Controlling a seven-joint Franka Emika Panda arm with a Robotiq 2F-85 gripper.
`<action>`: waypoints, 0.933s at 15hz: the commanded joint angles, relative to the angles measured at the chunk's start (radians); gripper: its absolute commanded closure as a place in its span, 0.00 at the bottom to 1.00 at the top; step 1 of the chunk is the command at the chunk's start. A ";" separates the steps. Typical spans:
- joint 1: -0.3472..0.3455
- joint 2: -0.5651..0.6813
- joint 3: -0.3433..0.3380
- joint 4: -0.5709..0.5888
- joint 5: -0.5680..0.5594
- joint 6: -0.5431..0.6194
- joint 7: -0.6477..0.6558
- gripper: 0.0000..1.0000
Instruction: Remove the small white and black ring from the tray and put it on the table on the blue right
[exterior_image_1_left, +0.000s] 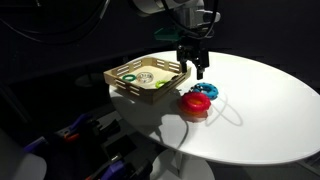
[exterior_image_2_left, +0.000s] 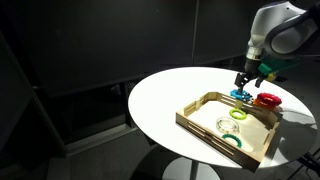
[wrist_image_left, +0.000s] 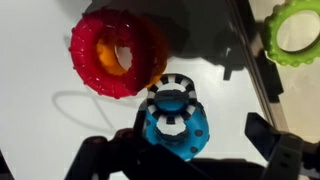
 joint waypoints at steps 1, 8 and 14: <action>-0.038 -0.034 0.057 0.056 0.152 -0.145 -0.130 0.00; -0.062 -0.093 0.094 0.194 0.311 -0.483 -0.305 0.00; -0.059 -0.167 0.092 0.326 0.266 -0.681 -0.292 0.00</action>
